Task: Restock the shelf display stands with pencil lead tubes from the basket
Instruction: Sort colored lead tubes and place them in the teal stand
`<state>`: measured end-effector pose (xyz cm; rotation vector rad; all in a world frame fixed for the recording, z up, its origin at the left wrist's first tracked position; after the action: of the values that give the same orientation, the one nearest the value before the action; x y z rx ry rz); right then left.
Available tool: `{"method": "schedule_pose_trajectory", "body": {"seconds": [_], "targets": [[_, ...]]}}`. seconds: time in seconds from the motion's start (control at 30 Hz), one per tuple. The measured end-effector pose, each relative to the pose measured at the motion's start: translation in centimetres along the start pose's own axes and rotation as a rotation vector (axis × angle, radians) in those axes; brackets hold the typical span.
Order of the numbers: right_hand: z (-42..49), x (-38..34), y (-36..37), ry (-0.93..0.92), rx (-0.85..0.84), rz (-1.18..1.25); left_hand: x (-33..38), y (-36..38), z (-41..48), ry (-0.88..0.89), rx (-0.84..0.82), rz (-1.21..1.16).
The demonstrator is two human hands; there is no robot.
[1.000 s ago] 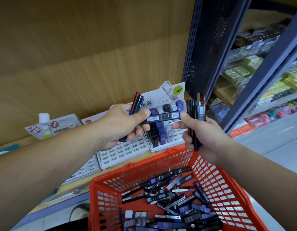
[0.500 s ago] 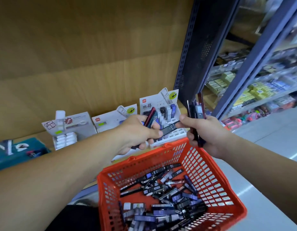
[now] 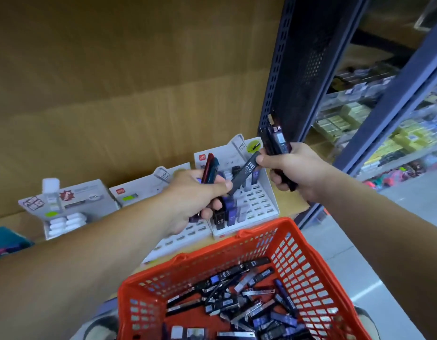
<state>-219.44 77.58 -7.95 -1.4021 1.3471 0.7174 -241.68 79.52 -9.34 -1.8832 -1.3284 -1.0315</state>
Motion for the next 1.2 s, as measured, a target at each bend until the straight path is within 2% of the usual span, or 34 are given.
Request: {"method": "schedule_pose_trajectory", "body": {"seconds": [0.13,0.2,0.33,0.67,0.83,0.9,1.07,1.13,1.2], "targets": [[3.5,0.4,-3.1,-0.136,0.144,-0.087,-0.8,0.1,1.7,-0.068,-0.028,-0.01],[4.8,0.9,-3.3,-0.225,0.17,-0.251,-1.0,0.2,2.4,-0.117,-0.062,-0.066],[6.7,2.7,-0.9,-0.304,0.037,-0.584,-1.8,1.2,2.8,-0.162,-0.129,-0.184],[8.3,5.9,1.2,-0.358,0.002,-0.705,-3.2,1.8,1.2,-0.217,-0.239,-0.161],[7.9,4.6,2.2,-0.474,0.012,-0.929,-3.6,1.2,1.3,-0.181,-0.194,-0.105],[7.9,4.3,3.0,-0.504,-0.006,-0.935,-3.7,0.8,1.4,-0.173,-0.178,-0.143],[7.9,4.5,4.4,-0.441,-0.007,-0.981,-3.4,0.3,1.4,-0.153,-0.164,-0.199],[7.9,4.7,4.2,-0.39,0.038,-0.874,-3.2,0.2,1.2,-0.152,-0.164,-0.186],[7.8,4.5,3.9,-0.352,0.037,-0.67,-3.2,0.0,1.3,-0.155,-0.152,-0.162]]}}
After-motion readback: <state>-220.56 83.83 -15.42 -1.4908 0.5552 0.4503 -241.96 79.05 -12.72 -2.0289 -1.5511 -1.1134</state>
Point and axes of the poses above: each hand's wrist, its own z-axis towards the middle knuckle, its own y-axis out of the palm, x = y × z, the point moved 4 cm from there along z, towards the middle knuckle, and after that the axes turned 7 degrees about -z, right-handed, at the moved point
